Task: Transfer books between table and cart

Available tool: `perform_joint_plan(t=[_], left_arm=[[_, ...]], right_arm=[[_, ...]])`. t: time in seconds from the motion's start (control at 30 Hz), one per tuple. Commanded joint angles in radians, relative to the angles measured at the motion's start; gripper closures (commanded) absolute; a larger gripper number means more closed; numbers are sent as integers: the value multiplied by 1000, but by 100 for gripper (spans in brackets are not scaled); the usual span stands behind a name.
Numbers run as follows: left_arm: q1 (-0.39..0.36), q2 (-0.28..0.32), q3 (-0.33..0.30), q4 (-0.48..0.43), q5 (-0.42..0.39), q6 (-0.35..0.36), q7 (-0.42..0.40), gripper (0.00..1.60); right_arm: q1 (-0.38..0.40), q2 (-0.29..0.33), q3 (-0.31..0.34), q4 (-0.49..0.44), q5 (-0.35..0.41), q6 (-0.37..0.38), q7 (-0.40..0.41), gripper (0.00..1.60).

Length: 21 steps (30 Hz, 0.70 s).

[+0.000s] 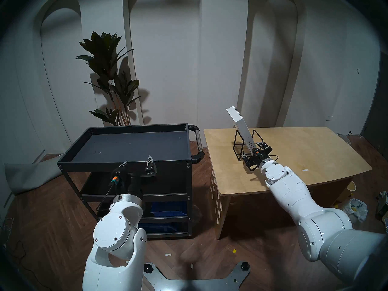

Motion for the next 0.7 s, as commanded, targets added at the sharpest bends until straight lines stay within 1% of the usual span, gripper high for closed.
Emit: perform_joint_plan(t=[0.0,0.3,0.53,0.6,0.63,0.67], left_arm=[[3,3,7,-27,4,-9,2,0],[3,4,14,-27,5,-9,15,0],[3,5,16,-27,7,-10,20,0],[3,6,17,-26,7,-10,20,0],[3,6,17,-26,7,-10,21,0],[3,6,18,-26,7,-10,21,0]], right_arm=[[102,-7,-8,54,-13,-61,-26,0],[153,-11,-24,160,-36,-123,-54,0],[183,-16,-33,226,-50,-157,-70,0],[191,-18,-35,244,-54,-165,-74,6],[194,-19,-36,252,-55,-169,-77,7],[198,-20,-37,260,-57,-173,-78,16]])
